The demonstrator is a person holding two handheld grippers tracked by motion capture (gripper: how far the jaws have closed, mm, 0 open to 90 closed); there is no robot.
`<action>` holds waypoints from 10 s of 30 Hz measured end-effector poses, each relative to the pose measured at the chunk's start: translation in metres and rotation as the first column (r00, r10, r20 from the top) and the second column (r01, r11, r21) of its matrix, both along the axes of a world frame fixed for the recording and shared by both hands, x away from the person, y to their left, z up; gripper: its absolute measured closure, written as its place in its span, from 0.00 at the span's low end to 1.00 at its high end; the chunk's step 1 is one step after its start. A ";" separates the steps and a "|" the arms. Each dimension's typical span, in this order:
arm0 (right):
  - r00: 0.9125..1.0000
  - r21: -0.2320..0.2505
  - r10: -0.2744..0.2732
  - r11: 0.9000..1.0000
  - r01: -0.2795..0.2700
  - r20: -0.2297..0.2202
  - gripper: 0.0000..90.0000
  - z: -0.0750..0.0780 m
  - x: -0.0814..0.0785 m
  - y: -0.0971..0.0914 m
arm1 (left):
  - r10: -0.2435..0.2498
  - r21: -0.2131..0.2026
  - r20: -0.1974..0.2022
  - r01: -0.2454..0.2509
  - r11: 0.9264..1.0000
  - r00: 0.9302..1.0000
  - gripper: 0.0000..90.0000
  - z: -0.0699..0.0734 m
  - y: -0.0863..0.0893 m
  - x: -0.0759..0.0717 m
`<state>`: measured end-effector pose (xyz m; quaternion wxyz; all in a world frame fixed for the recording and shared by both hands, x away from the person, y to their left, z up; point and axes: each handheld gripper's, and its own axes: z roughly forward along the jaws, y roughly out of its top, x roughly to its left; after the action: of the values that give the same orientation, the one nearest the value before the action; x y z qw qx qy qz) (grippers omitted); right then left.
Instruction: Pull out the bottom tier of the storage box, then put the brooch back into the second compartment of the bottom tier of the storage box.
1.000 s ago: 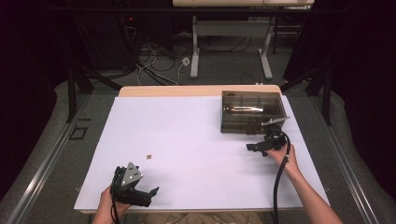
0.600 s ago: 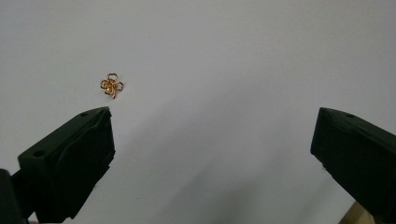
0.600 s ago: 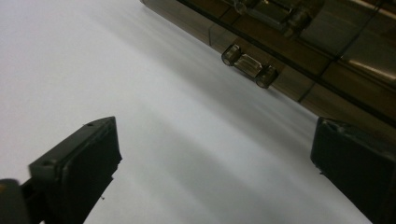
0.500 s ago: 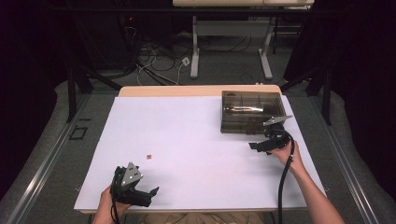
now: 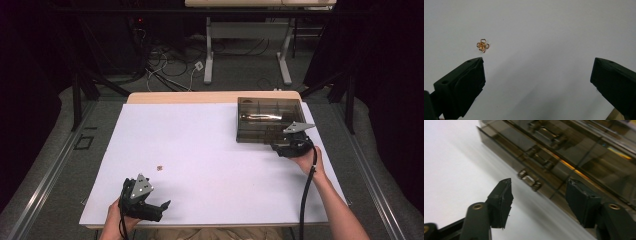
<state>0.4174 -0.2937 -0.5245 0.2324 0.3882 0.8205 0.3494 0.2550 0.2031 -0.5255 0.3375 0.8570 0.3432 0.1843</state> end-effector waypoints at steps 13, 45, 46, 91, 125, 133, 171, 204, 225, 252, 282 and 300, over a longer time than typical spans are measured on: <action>0.996 -0.107 0.050 0.993 -0.042 0.077 0.61 -0.010 0.007 -0.004 | -0.001 0.002 -0.004 0.001 1.000 1.000 0.00 0.000 0.000 0.001; 0.985 -0.201 0.092 0.978 -0.062 0.144 0.73 -0.016 0.006 0.001 | -0.011 0.006 -0.007 0.011 1.000 1.000 0.00 -0.001 -0.002 0.000; 0.985 -0.205 0.093 0.977 -0.062 0.148 0.73 -0.017 0.006 0.001 | -0.011 0.006 -0.007 0.011 1.000 1.000 0.00 -0.001 -0.002 0.000; 0.988 -0.256 0.131 0.961 -0.106 0.084 0.76 -0.017 0.003 0.008 | -0.012 0.010 -0.010 0.012 1.000 1.000 0.00 -0.001 -0.001 0.000; 0.981 -0.283 0.190 0.943 -0.174 0.028 0.78 -0.016 -0.011 0.009 | -0.015 0.004 -0.013 0.015 1.000 1.000 0.00 -0.001 -0.001 -0.001; 0.976 -0.287 0.219 0.936 -0.205 0.018 0.78 -0.016 -0.012 0.009 | -0.015 0.000 -0.014 0.015 1.000 1.000 0.00 -0.001 -0.001 0.000; 0.955 -0.328 0.294 0.899 -0.290 -0.036 0.82 -0.010 -0.019 0.005 | -0.018 -0.001 -0.017 0.018 1.000 1.000 0.00 -0.001 -0.001 0.000; 0.974 -0.236 0.214 0.945 -0.226 -0.079 0.46 0.000 -0.032 0.007 | -0.019 0.004 -0.009 0.019 1.000 1.000 0.00 0.000 -0.001 0.000; 0.977 -0.054 0.138 0.987 -0.148 -0.162 0.11 0.001 -0.078 0.016 | -0.017 0.006 -0.013 0.017 1.000 1.000 0.00 -0.001 -0.002 0.000; 0.974 -0.007 0.148 0.988 -0.151 -0.170 0.00 -0.005 -0.120 0.019 | 0.083 0.020 -0.032 -0.083 0.996 0.996 0.00 -0.005 -0.004 0.018; 0.970 -0.022 0.168 0.984 -0.175 -0.173 0.00 -0.004 -0.120 0.020 | 0.176 0.027 -0.018 -0.176 0.984 0.984 0.31 -0.015 0.000 0.085; 0.973 -0.017 0.172 0.984 -0.177 -0.153 0.00 -0.004 -0.119 0.020 | 0.153 0.010 -0.103 -0.153 0.988 0.983 0.70 -0.028 0.009 0.106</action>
<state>0.2980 -0.2739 -0.5285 0.1441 0.3364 0.8719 0.3255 0.3610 0.2123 -0.5536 0.3032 0.8368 0.4249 0.1653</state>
